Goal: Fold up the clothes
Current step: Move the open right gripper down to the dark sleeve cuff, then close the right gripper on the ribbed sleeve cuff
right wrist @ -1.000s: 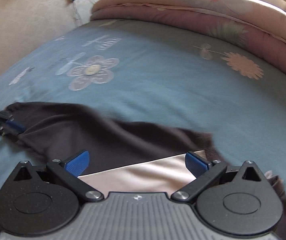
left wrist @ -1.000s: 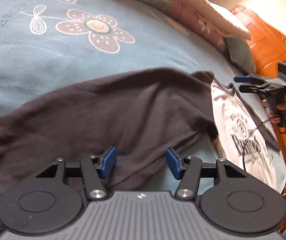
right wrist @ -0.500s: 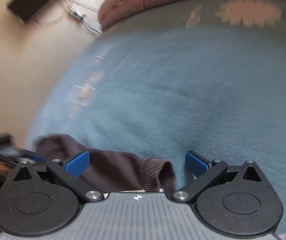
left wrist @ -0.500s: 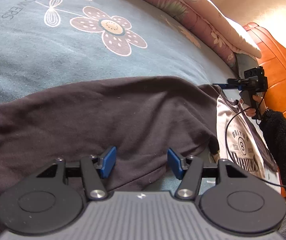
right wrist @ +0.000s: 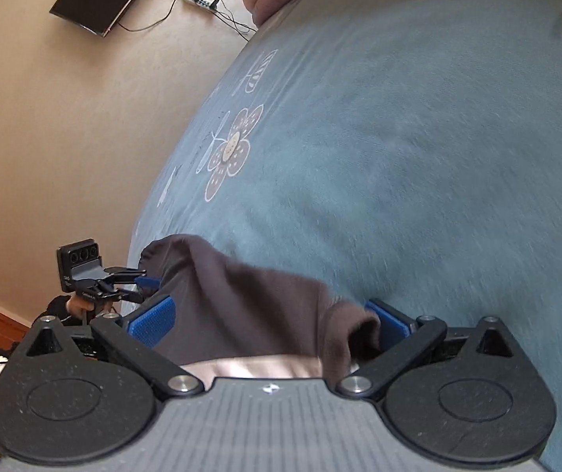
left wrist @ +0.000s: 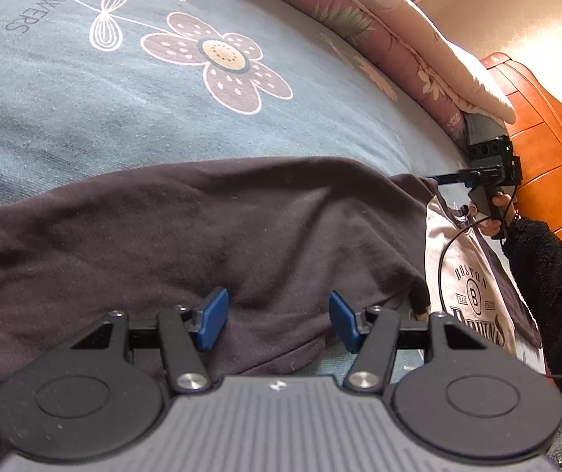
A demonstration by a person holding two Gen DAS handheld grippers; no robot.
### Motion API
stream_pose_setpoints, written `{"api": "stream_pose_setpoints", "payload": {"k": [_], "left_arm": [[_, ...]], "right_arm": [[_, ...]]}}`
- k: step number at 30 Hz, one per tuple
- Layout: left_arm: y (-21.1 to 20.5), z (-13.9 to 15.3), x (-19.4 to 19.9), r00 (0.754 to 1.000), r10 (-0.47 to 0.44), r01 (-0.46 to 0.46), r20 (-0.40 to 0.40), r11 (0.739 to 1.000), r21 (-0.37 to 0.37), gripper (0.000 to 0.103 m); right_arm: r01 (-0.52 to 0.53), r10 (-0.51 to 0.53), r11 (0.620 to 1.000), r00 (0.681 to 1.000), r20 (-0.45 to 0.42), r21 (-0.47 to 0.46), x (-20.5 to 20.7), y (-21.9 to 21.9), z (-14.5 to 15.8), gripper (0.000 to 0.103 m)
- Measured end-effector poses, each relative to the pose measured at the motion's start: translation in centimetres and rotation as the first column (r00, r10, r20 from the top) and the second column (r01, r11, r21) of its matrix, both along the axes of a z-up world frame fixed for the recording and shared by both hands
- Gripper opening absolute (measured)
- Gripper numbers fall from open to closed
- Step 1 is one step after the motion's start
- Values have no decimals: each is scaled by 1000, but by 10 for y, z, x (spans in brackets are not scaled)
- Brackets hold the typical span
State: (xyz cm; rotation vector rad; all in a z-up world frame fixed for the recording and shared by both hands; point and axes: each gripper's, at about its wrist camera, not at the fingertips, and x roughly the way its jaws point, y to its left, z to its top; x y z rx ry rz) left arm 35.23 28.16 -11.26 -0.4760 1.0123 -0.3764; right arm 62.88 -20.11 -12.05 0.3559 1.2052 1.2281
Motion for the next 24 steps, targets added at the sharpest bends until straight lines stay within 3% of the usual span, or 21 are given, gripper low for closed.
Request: {"api": "stream_pose_setpoints", "payload": {"k": [3, 4, 5, 6, 7, 8, 9, 12, 16, 18, 24], "left_arm": [[0, 0, 0, 1000, 0, 0, 2, 1000, -5, 59], [1, -1, 0, 1000, 0, 0, 2, 1000, -9, 59], [2, -1, 0, 1000, -1, 1, 1, 1000, -11, 59], [2, -1, 0, 1000, -3, 3, 2, 1000, -13, 59], [2, -2, 0, 1000, -6, 6, 3, 1000, -14, 59], [3, -2, 0, 1000, -7, 7, 6, 1000, -17, 59], [3, -2, 0, 1000, -6, 6, 8, 1000, -20, 59], [4, -4, 0, 1000, -5, 6, 14, 1000, -29, 59], [4, -4, 1, 1000, 0, 0, 15, 999, -35, 59], [3, -3, 0, 1000, -1, 1, 17, 1000, -28, 59], [0, 2, 3, 1000, -2, 2, 11, 1000, -4, 58]], "right_arm": [[-2, 2, 1000, 1000, -10, 9, 4, -2, -2, 102], [13, -13, 1000, 1000, -14, 11, 4, -13, -4, 92], [39, -39, 999, 999, -19, -1, 5, -23, -8, 72], [78, -79, 997, 996, -44, -17, 9, -33, -13, 41], [120, -123, 992, 989, -82, -48, 13, -42, -22, 18], [150, -158, 986, 980, -125, -67, 17, -48, -31, 3], [157, -162, 987, 977, -140, -48, 17, -50, -33, 3], [134, -137, 988, 990, -43, -80, 10, -40, -22, 4], [134, -108, 977, 982, 158, -166, -13, -23, 6, 7], [150, -108, 971, 971, 214, -188, -16, -21, 16, 11], [245, -178, 935, 950, 257, -257, -9, -22, 20, 16]]}}
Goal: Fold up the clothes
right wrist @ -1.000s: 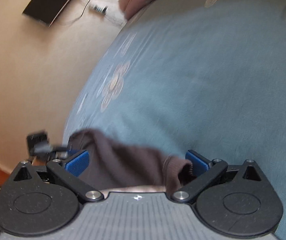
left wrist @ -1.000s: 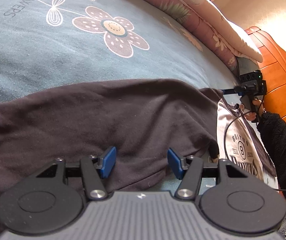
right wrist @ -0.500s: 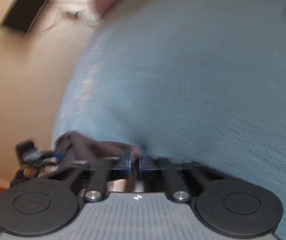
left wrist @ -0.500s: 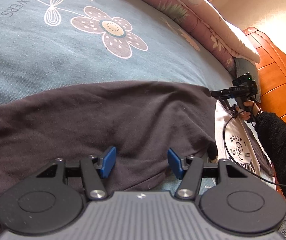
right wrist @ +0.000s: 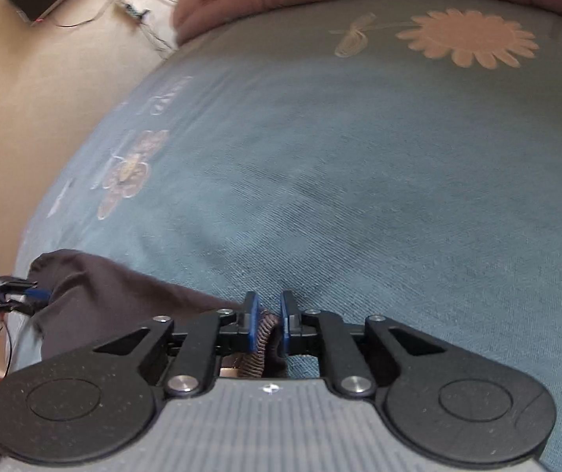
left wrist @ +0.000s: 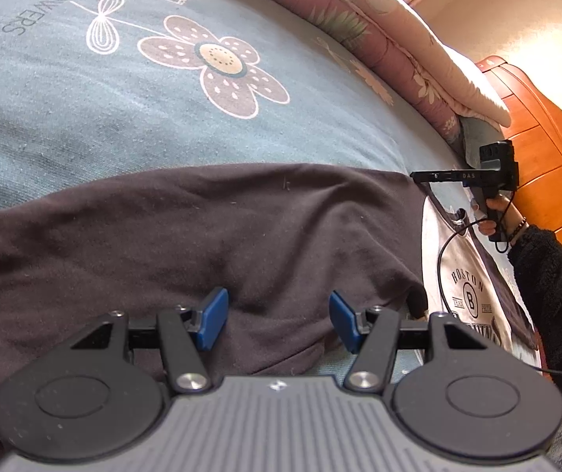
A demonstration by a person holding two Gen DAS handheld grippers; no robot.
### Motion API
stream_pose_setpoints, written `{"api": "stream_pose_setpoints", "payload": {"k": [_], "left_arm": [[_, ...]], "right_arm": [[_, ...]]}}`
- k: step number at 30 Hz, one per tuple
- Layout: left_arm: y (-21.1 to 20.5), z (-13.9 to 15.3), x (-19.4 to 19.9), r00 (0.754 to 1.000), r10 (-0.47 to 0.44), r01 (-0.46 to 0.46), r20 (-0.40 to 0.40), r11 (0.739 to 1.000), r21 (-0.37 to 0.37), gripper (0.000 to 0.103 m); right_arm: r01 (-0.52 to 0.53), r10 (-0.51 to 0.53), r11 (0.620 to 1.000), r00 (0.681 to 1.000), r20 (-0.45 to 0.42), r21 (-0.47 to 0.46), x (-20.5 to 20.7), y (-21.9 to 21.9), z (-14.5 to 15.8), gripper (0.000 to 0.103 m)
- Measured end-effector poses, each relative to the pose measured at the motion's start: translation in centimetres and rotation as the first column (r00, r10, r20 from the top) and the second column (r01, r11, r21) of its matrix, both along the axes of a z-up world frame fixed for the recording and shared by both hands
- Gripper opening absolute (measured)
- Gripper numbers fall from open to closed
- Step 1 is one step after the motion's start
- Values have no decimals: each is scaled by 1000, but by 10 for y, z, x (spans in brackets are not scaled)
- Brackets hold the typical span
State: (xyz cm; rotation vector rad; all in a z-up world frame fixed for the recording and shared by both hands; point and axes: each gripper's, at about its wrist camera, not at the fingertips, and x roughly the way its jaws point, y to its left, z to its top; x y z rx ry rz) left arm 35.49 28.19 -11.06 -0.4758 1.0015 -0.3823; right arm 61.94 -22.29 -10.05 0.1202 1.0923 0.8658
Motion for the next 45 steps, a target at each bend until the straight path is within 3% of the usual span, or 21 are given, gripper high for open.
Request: {"api": "stream_pose_setpoints", "payload": {"k": [3, 6, 8, 12, 14, 17, 19, 22, 23, 25, 28, 32, 36, 38, 43, 45], "left_arm": [[-3, 8, 0, 999, -22, 21, 40, 999, 48, 58], [-2, 8, 1, 999, -26, 22, 48, 996, 84, 59], [-2, 6, -1, 998, -34, 28, 51, 994, 108, 59], [-3, 18, -15, 996, -46, 31, 74, 982, 188, 59], [3, 24, -25, 997, -27, 11, 79, 979, 203, 62], [23, 19, -37, 999, 42, -49, 34, 975, 217, 65], [39, 12, -43, 996, 93, -93, 9, 971, 219, 64], [58, 10, -44, 987, 159, -163, 34, 967, 194, 63], [63, 10, -42, 983, 182, -186, 38, 962, 200, 63], [69, 12, -36, 979, 199, -205, 51, 951, 231, 63], [73, 15, -30, 974, 221, -226, 47, 940, 256, 62], [70, 40, -50, 969, 214, -240, 120, 932, 273, 66], [85, 49, -87, 944, 303, -328, 133, 907, 264, 69], [96, 43, -100, 928, 358, -373, 103, 896, 243, 68], [114, 20, -118, 900, 436, -435, 5, 896, 94, 68], [117, 13, -121, 895, 446, -445, -9, 894, 57, 68]], "right_arm": [[31, -30, 999, 999, 33, -24, -4, 4, 19, 35], [45, -43, 998, 998, 55, -41, -9, 11, 41, 43], [9, -1, 994, 997, 73, -112, -23, 35, 54, 48], [-60, 77, 968, 995, 59, -245, -52, 94, 67, 50], [-77, 85, 964, 996, 19, -255, -65, 120, 68, 51], [-108, 102, 955, 994, -38, -275, -84, 160, 67, 60], [-139, 129, 946, 990, -55, -293, -94, 191, 60, 60], [-158, 141, 934, 987, -77, -322, -108, 233, 41, 60], [-151, 134, 931, 988, -72, -333, -110, 244, 37, 60], [-106, 105, 931, 994, -24, -350, -111, 262, 34, 70], [-14, 66, 929, 989, 130, -369, -107, 281, 35, 70], [94, -63, 947, 992, 110, -307, -112, 276, 39, 71], [70, -46, 973, 993, 112, -221, -159, 268, 60, 72], [52, -26, 979, 991, 133, -199, -183, 269, 63, 72], [40, -18, 983, 993, 119, -177, -221, 276, 39, 72], [63, -41, 982, 991, 127, -176, -237, 272, 27, 77]]}}
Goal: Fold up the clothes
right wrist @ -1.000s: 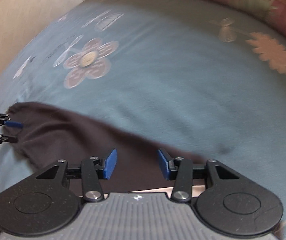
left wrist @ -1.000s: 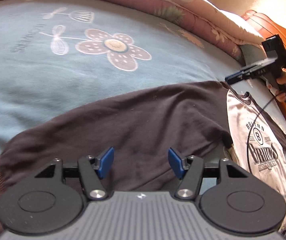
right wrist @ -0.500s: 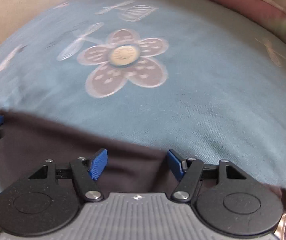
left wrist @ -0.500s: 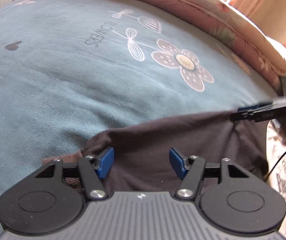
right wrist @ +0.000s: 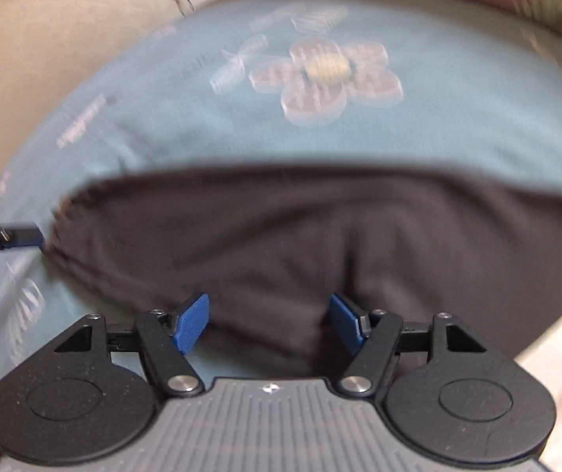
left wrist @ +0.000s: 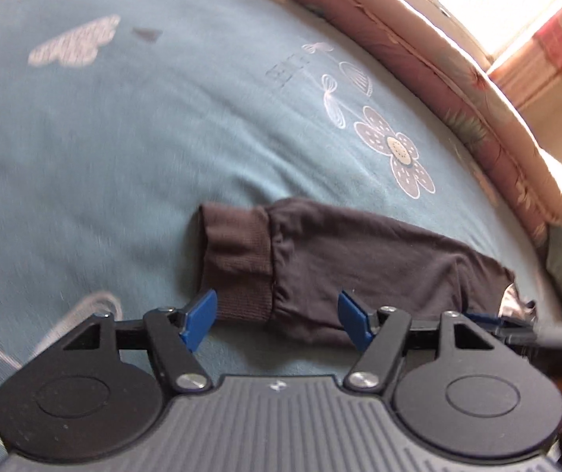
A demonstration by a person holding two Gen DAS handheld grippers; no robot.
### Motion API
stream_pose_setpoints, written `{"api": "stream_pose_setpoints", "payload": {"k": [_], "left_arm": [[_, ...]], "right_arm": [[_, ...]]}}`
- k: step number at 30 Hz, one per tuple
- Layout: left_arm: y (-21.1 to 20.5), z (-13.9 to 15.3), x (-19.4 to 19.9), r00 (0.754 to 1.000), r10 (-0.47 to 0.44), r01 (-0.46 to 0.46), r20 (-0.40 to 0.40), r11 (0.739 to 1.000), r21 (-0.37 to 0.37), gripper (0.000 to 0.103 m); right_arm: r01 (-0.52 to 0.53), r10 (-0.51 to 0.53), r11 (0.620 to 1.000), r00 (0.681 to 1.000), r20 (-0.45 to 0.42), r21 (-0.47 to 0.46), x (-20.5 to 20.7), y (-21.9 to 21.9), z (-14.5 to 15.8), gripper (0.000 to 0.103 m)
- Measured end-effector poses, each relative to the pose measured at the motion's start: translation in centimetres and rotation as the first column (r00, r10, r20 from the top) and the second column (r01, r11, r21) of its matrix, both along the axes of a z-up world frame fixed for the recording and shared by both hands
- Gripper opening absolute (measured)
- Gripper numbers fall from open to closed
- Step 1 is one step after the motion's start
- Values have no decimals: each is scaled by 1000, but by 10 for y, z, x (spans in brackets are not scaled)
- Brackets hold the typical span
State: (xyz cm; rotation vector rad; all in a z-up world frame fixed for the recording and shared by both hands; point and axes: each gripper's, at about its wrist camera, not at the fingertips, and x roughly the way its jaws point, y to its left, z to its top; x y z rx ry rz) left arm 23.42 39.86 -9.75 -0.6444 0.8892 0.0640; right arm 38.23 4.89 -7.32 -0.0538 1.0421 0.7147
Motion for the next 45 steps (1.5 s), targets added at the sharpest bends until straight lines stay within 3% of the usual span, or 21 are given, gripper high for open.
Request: {"api": "stream_pose_setpoints", "payload": {"k": [2, 4, 9, 11, 12, 14, 16, 18, 22, 25, 26, 27, 30, 33, 36, 38, 41, 42, 45], "left_arm": [[2, -2, -2, 1000, 2, -2, 9, 1000, -20, 71], [3, -3, 1, 1000, -6, 6, 15, 1000, -24, 73], [0, 3, 4, 1000, -28, 28, 14, 1000, 7, 72], [-2, 12, 1, 999, -43, 42, 22, 998, 43, 72], [-4, 18, -1, 998, -51, 49, 33, 996, 70, 72], [-11, 34, -3, 995, -78, 69, 60, 988, 136, 72], [-21, 47, 1, 988, -126, 106, 94, 975, 197, 73], [-32, 56, 10, 975, -183, 151, 127, 962, 229, 73], [-46, 39, 47, 961, -238, 217, 141, 964, 154, 74], [-40, 7, 73, 984, -162, 147, 77, 973, 176, 73], [-36, -3, 78, 991, -123, 109, 50, 971, 212, 62], [-30, -8, 79, 995, -86, 74, 53, 976, 206, 57], [-30, 1, 74, 995, -52, 41, 81, 990, 132, 63], [-66, 20, 73, 974, -192, 166, 120, 965, 203, 69], [-113, 26, 75, 924, -362, 312, 124, 901, 301, 71], [-134, 18, 79, 903, -420, 374, 86, 870, 321, 72], [-138, -8, 83, 914, -405, 391, -16, 872, 294, 69], [-136, -11, 80, 918, -396, 385, -27, 873, 300, 74], [-140, 3, 70, 932, -356, 357, -65, 875, 328, 72]], "right_arm": [[-2, 2, 1000, 1000, -12, 27, -20, -7, 2, 88], [-33, 34, 999, 999, -42, 19, -29, -8, 11, 87], [69, -72, 997, 988, 140, 27, -27, -13, 29, 89], [136, -134, 991, 987, 89, -18, -17, -15, 13, 89], [144, -144, 989, 989, 15, -29, -15, -17, 4, 94], [106, -106, 994, 994, -15, 8, -27, -20, 3, 103], [60, -57, 997, 994, -90, 37, -36, -24, 8, 102], [60, -53, 995, 995, -88, 81, -45, -34, 20, 102], [96, -94, 991, 995, -26, 96, -56, -48, 38, 102], [119, -119, 989, 993, -5, 83, -61, -60, 44, 102], [129, -130, 989, 992, 5, 69, -63, -66, 46, 102], [136, -137, 989, 991, 10, 56, -67, -74, 47, 102], [159, -159, 987, 986, 41, 8, -78, -97, 49, 102], [185, -177, 980, 979, 104, -74, -90, -116, 43, 103], [210, -200, 972, 975, 95, -103, -98, -130, 28, 103], [218, -214, 971, 976, 49, -94, -103, -135, 15, 103], [218, -219, 974, 975, -25, -56, -118, -140, 1, 103], [208, -210, 977, 977, -43, -41, -125, -142, -1, 103], [180, -180, 984, 980, -84, -16, -146, -160, 6, 103]]}}
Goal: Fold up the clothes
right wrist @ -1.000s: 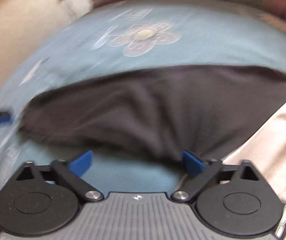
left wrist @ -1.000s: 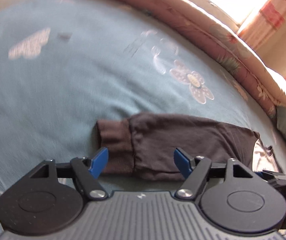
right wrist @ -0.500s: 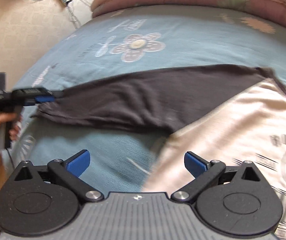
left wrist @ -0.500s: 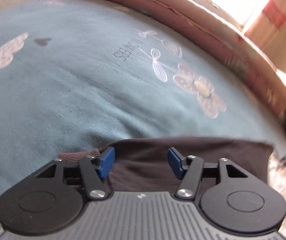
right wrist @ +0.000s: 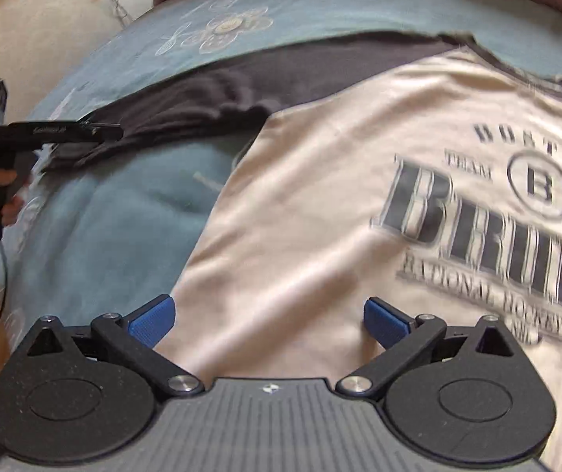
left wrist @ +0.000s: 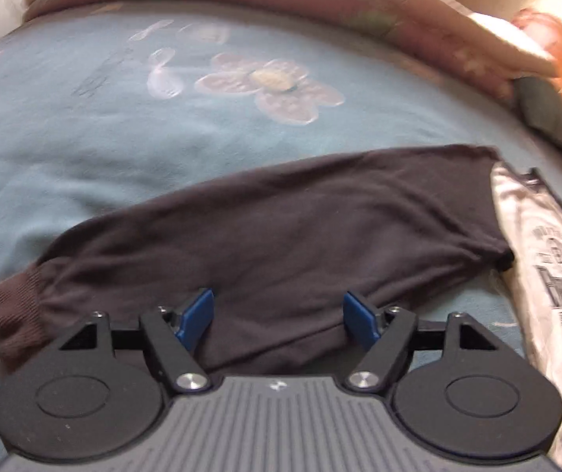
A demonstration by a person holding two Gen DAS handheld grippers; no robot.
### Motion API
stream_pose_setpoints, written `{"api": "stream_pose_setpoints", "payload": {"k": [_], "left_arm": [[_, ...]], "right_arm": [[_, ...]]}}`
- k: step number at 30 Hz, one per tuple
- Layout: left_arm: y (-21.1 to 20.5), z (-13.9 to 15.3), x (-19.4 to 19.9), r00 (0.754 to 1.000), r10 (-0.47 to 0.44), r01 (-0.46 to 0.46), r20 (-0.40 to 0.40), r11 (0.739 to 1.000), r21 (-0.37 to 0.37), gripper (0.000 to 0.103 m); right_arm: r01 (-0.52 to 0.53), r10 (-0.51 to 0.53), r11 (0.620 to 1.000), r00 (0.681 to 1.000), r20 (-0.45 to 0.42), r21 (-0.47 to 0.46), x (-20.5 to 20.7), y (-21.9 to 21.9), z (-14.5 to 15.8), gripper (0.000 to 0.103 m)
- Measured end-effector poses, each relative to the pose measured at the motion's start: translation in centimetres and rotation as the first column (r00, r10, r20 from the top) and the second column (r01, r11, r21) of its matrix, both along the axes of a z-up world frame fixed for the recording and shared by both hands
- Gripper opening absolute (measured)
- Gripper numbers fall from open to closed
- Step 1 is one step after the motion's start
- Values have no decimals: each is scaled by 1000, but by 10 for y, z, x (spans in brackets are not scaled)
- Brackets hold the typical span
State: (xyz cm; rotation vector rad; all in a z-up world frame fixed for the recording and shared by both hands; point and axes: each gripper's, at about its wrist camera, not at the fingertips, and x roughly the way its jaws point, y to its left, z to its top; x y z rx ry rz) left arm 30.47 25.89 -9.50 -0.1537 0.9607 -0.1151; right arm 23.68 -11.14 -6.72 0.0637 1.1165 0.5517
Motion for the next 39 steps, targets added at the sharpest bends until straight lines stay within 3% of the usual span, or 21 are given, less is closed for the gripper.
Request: {"api": "stream_pose_setpoints", "payload": {"k": [3, 6, 8, 12, 13, 15, 18, 19, 23, 25, 27, 28, 31, 34, 37, 39], "left_arm": [[-24, 27, -9, 997, -64, 64, 37, 998, -1, 73], [-78, 50, -13, 968, -239, 241, 75, 970, -21, 75], [-126, 58, -16, 923, -374, 379, 91, 924, -48, 78], [-224, 54, -25, 781, -621, 625, 64, 776, -88, 79], [-244, 49, -28, 757, -651, 653, 52, 751, -97, 79], [-275, 35, -33, 732, -680, 678, 24, 725, -119, 79], [-292, 7, -36, 747, -662, 646, -58, 745, -167, 79], [-288, -3, -36, 759, -644, 623, -93, 761, -184, 79], [-245, -12, -38, 822, -560, 513, -97, 804, -300, 79], [-228, -2, -45, 855, -506, 456, -115, 839, -298, 79], [-226, 14, -56, 868, -485, 450, -104, 858, -248, 79], [-228, 23, -64, 866, -492, 464, -86, 856, -228, 79], [-246, 42, -96, 831, -556, 537, -15, 809, -237, 83], [-276, 30, -125, 794, -608, 594, -20, 782, -189, 83], [-293, 2, -149, 793, -602, 587, -95, 796, -147, 83], [-296, -6, -169, 809, -583, 572, -76, 810, -132, 85]], "right_arm": [[52, -51, 998, 998, 32, -34, -17, -33, 12, 103], [143, -129, 979, 986, 106, -143, -33, -70, 21, 103], [196, -177, 966, 976, 126, -168, -45, -95, 23, 103], [241, -227, 962, 967, 112, -128, -66, -137, 19, 103], [230, -220, 968, 970, 102, -100, -69, -145, 18, 103], [218, -213, 974, 973, 87, -58, -75, -156, 14, 103], [249, -248, 968, 968, 42, -22, -84, -174, 5, 103], [262, -262, 965, 965, 21, -10, -88, -181, 1, 103], [281, -281, 960, 960, 11, 6, -121, -208, -5, 103], [289, -289, 957, 957, 14, 9, -137, -218, -5, 103], [301, -302, 953, 953, 13, 17, -145, -223, -5, 103], [306, -306, 952, 952, 17, 16, -146, -222, -5, 103], [324, -323, 946, 946, 37, -27, -143, -211, -7, 103], [334, -328, 938, 942, 75, -93, -142, -198, -10, 103], [311, -291, 934, 948, 133, -174, -150, -185, -15, 103], [283, -247, 928, 954, 171, -240, -157, -175, -18, 103]]}}
